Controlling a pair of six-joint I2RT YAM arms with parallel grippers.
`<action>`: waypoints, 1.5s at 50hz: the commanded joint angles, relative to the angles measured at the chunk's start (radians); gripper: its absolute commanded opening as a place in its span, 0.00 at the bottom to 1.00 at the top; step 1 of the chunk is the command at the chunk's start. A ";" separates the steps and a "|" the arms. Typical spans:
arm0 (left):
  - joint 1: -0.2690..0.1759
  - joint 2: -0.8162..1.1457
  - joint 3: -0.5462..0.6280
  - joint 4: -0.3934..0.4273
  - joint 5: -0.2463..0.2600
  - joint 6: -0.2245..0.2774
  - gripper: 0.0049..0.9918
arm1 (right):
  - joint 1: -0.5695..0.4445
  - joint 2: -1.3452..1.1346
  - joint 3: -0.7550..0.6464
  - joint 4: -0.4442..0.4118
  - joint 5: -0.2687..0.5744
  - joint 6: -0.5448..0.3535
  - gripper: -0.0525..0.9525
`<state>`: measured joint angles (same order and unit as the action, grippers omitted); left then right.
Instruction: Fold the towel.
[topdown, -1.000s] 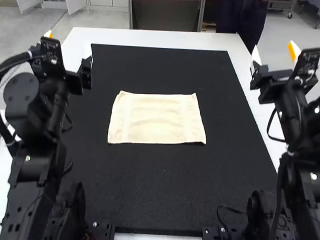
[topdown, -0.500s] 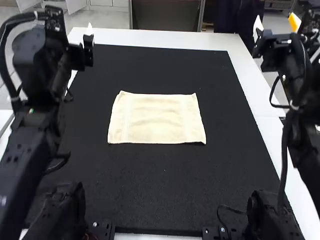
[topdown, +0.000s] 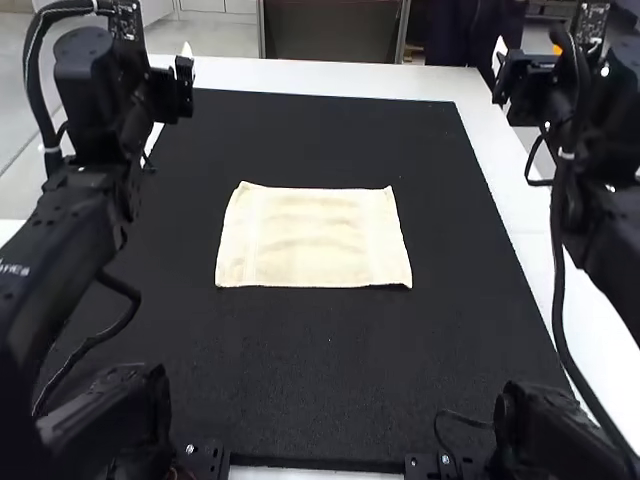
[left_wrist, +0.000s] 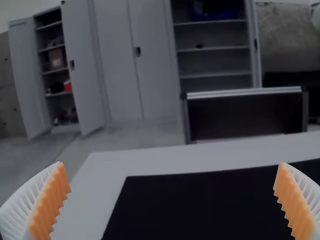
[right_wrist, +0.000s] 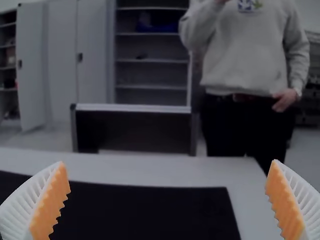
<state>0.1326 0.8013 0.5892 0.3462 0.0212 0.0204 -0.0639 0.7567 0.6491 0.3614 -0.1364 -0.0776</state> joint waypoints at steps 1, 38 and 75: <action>-0.008 0.036 0.043 0.019 -0.015 -0.013 0.97 | -0.007 0.047 0.037 0.033 0.040 0.010 0.95; -0.231 0.240 0.104 0.062 -0.165 -0.074 0.97 | 0.139 0.274 0.058 0.103 0.123 0.009 0.95; -0.235 0.427 0.110 0.168 -0.168 -0.076 0.97 | 0.214 0.466 0.063 0.200 0.158 0.009 0.96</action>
<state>-0.0921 1.2095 0.6720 0.4957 -0.1322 -0.0429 0.1398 1.1934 0.6765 0.5392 0.0059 -0.0746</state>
